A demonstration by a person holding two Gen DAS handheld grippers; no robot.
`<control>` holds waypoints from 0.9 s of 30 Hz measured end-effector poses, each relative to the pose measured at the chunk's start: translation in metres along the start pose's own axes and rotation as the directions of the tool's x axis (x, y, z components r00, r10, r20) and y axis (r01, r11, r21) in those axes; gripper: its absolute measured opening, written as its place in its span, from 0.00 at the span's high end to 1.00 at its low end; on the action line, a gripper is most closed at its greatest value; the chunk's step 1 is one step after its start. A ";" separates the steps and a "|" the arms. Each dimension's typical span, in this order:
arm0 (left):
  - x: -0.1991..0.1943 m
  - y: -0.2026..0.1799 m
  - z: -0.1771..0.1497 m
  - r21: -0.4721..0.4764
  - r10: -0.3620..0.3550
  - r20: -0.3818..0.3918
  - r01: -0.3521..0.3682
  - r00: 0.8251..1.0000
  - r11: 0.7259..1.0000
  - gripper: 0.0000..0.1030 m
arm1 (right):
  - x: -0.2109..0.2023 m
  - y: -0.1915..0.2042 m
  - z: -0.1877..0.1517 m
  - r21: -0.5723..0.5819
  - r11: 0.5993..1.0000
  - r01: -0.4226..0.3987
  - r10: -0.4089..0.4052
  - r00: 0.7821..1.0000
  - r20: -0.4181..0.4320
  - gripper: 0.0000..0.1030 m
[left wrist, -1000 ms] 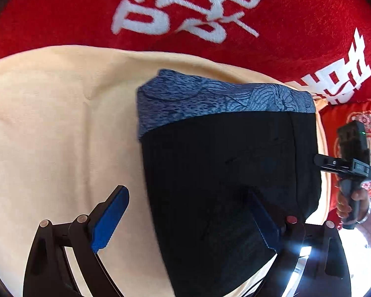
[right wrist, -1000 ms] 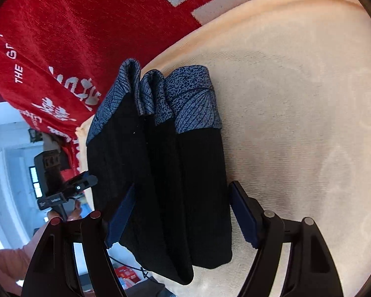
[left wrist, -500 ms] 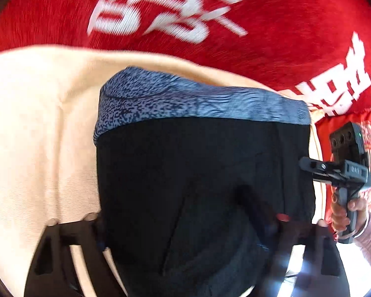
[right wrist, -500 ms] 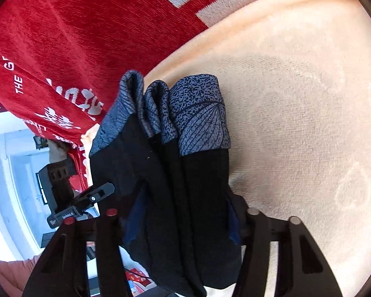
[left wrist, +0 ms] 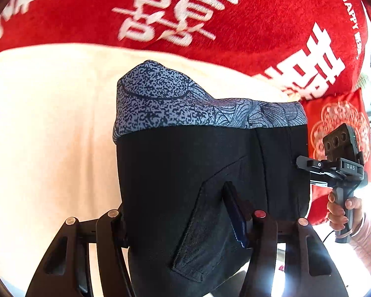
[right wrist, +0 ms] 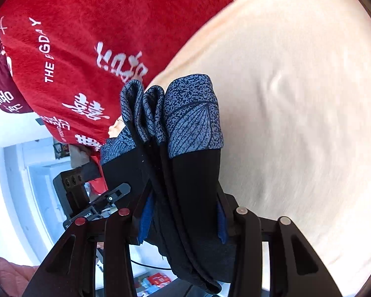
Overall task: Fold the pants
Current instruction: 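Lower the trousers onto the cushion and open the right gripper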
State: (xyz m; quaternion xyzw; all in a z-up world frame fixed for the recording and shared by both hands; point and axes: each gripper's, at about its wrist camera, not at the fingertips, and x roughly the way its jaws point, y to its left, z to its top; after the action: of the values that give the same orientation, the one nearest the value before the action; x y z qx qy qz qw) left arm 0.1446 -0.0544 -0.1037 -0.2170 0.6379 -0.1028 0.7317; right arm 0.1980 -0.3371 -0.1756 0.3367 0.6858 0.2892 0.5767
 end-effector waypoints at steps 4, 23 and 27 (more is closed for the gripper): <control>0.005 0.017 -0.030 0.015 0.052 -0.033 -0.051 0.998 0.999 0.41 | 0.025 -0.023 -0.027 0.037 0.998 0.051 -0.050 0.999 -0.013 0.55; -0.013 0.006 -0.070 0.083 0.373 0.010 -0.373 0.928 0.924 0.13 | 0.005 0.009 -0.071 0.082 0.908 0.410 -0.417 0.905 0.084 0.21; -0.023 -0.013 -0.083 0.129 0.404 -0.006 -0.400 0.915 0.907 0.00 | -0.003 0.034 -0.094 0.039 0.852 0.523 -0.523 0.842 0.131 0.10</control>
State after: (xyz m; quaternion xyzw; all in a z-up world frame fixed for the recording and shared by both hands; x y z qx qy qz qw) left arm 0.0616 -0.0715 -0.0848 -0.0332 0.6730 0.0070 0.7389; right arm 0.1100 -0.3195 -0.1311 0.1566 0.7107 0.0967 0.6790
